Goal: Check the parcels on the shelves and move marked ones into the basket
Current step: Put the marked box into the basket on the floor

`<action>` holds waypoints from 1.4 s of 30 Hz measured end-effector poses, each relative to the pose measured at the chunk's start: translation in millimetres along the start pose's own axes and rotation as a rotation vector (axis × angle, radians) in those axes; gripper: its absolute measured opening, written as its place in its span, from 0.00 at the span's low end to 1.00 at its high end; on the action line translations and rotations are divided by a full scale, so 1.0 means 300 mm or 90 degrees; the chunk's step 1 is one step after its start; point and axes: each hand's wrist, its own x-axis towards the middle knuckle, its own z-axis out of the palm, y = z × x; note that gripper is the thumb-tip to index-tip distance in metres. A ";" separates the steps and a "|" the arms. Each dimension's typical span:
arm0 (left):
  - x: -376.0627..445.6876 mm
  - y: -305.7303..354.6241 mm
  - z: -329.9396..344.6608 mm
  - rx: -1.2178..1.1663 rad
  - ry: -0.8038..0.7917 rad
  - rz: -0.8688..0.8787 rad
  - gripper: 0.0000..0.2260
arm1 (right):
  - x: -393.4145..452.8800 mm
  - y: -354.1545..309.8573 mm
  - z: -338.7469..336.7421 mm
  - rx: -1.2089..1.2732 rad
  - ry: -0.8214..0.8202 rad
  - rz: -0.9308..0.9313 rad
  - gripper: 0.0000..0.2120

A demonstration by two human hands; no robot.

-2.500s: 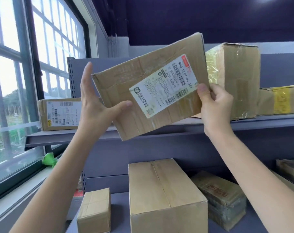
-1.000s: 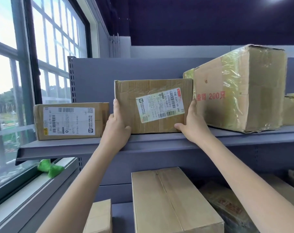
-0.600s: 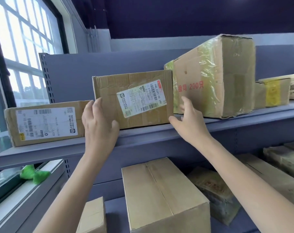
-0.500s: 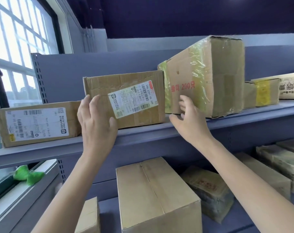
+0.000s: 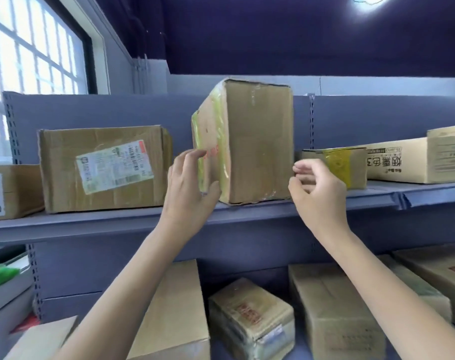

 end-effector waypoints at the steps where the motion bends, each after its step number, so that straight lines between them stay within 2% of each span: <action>1: 0.008 0.025 0.038 -0.018 -0.005 -0.034 0.24 | 0.018 0.042 -0.018 -0.009 -0.013 0.011 0.13; 7: 0.046 0.102 0.171 -0.096 -0.068 -0.259 0.29 | 0.107 0.169 -0.021 -0.044 -0.184 0.089 0.24; 10: 0.054 0.110 0.184 -0.128 -0.112 -0.348 0.25 | 0.138 0.151 0.010 -0.019 -0.298 0.161 0.31; 12: 0.054 0.129 0.179 -0.135 -0.115 -0.359 0.22 | 0.151 0.132 0.024 -0.007 -0.339 0.174 0.31; 15: 0.042 0.157 0.154 -0.129 -0.082 -0.343 0.19 | 0.136 0.115 0.014 0.044 -0.289 0.148 0.23; 17: 0.020 0.177 0.125 -0.143 -0.035 -0.331 0.15 | 0.100 0.110 -0.020 0.098 -0.221 0.116 0.21; 20: -0.017 0.223 0.070 -0.159 0.009 -0.320 0.11 | 0.036 0.099 -0.083 0.222 -0.123 0.082 0.11; 22: -0.024 0.256 0.032 -0.122 0.024 -0.296 0.17 | 0.004 0.095 -0.104 0.287 -0.113 0.104 0.08; 25: 0.006 0.285 -0.016 -0.046 0.058 -0.223 0.30 | -0.023 0.091 -0.094 0.358 -0.159 0.151 0.12; 29: 0.105 0.368 -0.080 0.178 0.163 0.035 0.35 | -0.045 0.084 -0.070 0.367 -0.184 0.161 0.22; 32: 0.202 0.437 -0.094 0.349 0.139 0.199 0.33 | -0.066 0.088 -0.051 0.359 -0.158 0.151 0.24; 37: 0.292 0.444 -0.043 0.418 -0.021 0.181 0.26 | -0.095 0.095 -0.032 0.373 -0.123 0.167 0.26; 40: 0.284 0.407 -0.040 0.440 0.013 0.206 0.22 | -0.109 0.092 -0.013 0.493 -0.121 0.311 0.33; 42: 0.280 0.398 -0.056 0.418 0.044 0.216 0.23 | -0.115 0.088 -0.001 0.629 -0.148 0.404 0.31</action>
